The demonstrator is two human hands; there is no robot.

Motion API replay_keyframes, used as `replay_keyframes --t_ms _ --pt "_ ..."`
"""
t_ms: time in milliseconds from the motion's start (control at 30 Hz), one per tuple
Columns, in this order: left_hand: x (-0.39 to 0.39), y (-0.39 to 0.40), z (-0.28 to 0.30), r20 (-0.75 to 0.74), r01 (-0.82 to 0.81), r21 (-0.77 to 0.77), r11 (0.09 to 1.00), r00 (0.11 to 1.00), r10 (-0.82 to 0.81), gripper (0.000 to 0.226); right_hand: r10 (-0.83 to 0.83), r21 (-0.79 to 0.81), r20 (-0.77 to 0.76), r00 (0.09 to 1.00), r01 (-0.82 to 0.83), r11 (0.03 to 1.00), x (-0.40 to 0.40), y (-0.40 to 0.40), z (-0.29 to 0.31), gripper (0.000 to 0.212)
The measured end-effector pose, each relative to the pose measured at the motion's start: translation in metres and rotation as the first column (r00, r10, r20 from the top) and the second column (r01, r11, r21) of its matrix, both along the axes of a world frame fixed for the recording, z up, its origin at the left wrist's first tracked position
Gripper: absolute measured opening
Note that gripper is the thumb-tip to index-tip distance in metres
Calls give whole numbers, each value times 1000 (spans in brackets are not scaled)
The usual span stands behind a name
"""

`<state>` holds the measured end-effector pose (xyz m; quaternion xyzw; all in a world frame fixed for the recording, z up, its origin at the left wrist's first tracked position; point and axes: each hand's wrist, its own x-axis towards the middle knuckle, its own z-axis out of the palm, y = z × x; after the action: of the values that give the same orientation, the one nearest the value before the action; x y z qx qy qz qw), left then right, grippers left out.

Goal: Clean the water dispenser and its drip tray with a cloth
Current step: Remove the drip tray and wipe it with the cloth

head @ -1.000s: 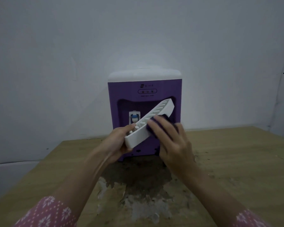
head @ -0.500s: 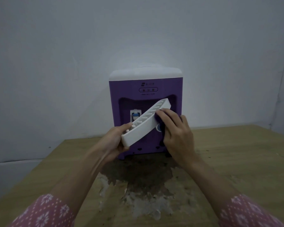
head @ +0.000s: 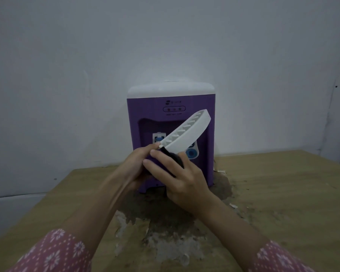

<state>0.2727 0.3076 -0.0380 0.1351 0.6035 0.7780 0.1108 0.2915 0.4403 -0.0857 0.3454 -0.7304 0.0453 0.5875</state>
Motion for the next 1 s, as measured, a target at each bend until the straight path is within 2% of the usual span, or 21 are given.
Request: replay_keyframes --t_ms 167,267,333,400,467,533,567,633,733,867,1000 --pt "2 -1 1 -8 -129 -71 989 992 129 20 -26 -180 83 996 41 983 -6 17 13 35" --pt "2 -5 -6 20 -196 -118 974 980 200 15 -11 -368 208 978 89 926 -8 29 24 34" --pt "1 -5 -7 50 -185 -85 979 981 190 15 19 -464 180 983 68 883 -6 31 27 34" --pt "-1 -3 -7 44 -147 -82 986 988 151 18 38 -396 83 996 -2 918 2 20 20 35" --pt "-2 -1 -9 18 -79 -63 995 997 80 19 70 -187 11 998 -67 980 10 4 7 36" --pt "-2 -2 -12 56 -12 6 1000 998 12 23 60 -2 16 998 -60 998 12 -6 -2 36" --pt "-1 -2 -12 65 19 35 999 998 -21 26 42 19 36 998 -43 999 11 -7 -4 36" --pt "0 -3 -13 27 50 19 999 998 -51 26 16 -72 60 998 -12 997 7 -2 -4 38" --pt "0 -9 -15 37 -63 -64 996 997 66 28 -26 -234 61 998 40 971 0 10 0 43" --pt "2 -18 -19 55 -97 -68 993 993 101 22 5 -324 124 992 36 945 -8 28 10 36" --pt "4 -24 -19 37 -67 -95 993 997 71 37 57 -430 188 980 30 902 -15 42 17 38"
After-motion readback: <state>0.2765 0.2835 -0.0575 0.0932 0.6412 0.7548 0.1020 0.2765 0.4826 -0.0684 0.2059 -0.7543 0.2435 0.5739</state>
